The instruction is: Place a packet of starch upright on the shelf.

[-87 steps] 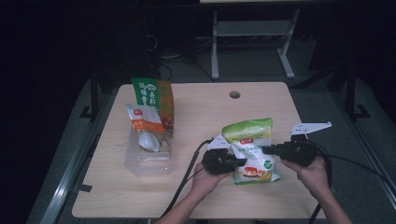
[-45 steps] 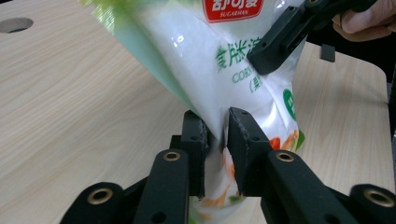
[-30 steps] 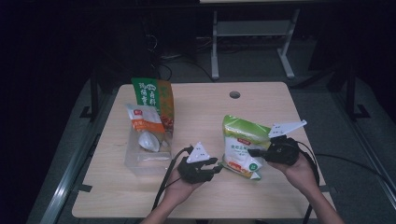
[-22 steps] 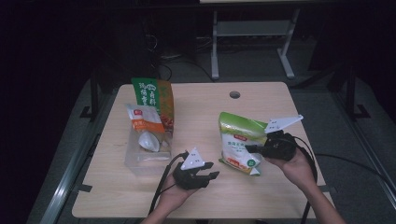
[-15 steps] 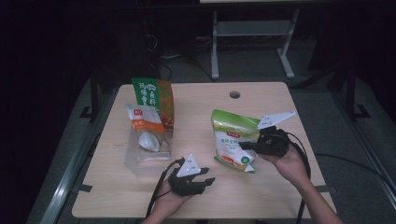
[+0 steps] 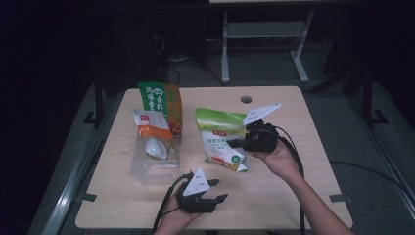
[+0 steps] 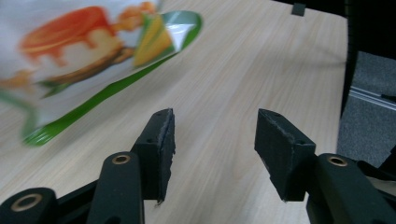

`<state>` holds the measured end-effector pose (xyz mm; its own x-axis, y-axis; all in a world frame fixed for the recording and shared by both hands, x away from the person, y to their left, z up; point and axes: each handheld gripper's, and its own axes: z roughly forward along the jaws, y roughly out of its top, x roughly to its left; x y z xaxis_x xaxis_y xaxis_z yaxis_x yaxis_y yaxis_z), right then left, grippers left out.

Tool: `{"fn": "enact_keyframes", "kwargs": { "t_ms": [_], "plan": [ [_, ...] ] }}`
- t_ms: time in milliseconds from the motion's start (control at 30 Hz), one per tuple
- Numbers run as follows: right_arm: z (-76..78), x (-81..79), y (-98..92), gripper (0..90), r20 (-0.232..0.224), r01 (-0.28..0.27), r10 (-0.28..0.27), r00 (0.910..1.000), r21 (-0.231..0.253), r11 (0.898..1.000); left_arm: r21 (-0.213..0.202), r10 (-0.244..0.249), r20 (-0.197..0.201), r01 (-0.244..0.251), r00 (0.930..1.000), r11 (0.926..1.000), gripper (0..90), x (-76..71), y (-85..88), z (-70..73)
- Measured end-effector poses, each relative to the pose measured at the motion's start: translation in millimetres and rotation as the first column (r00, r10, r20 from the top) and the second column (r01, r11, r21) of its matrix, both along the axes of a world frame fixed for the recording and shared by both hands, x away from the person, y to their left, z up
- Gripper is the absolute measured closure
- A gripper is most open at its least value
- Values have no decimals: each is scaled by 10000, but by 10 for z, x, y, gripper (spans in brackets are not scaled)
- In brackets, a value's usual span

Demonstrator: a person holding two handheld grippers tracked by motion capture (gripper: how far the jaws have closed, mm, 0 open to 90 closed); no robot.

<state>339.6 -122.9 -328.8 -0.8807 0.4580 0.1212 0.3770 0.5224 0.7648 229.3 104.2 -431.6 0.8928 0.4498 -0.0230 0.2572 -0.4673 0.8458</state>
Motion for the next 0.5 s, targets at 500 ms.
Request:
{"fn": "enact_keyframes", "kwargs": {
  "t_ms": [500],
  "plan": [
    [304,106,472,866,541,-781,782,9955,-43,9969,-30,-344,31,344,9994,9994,360,-39,-40,-37]
  ]
}}
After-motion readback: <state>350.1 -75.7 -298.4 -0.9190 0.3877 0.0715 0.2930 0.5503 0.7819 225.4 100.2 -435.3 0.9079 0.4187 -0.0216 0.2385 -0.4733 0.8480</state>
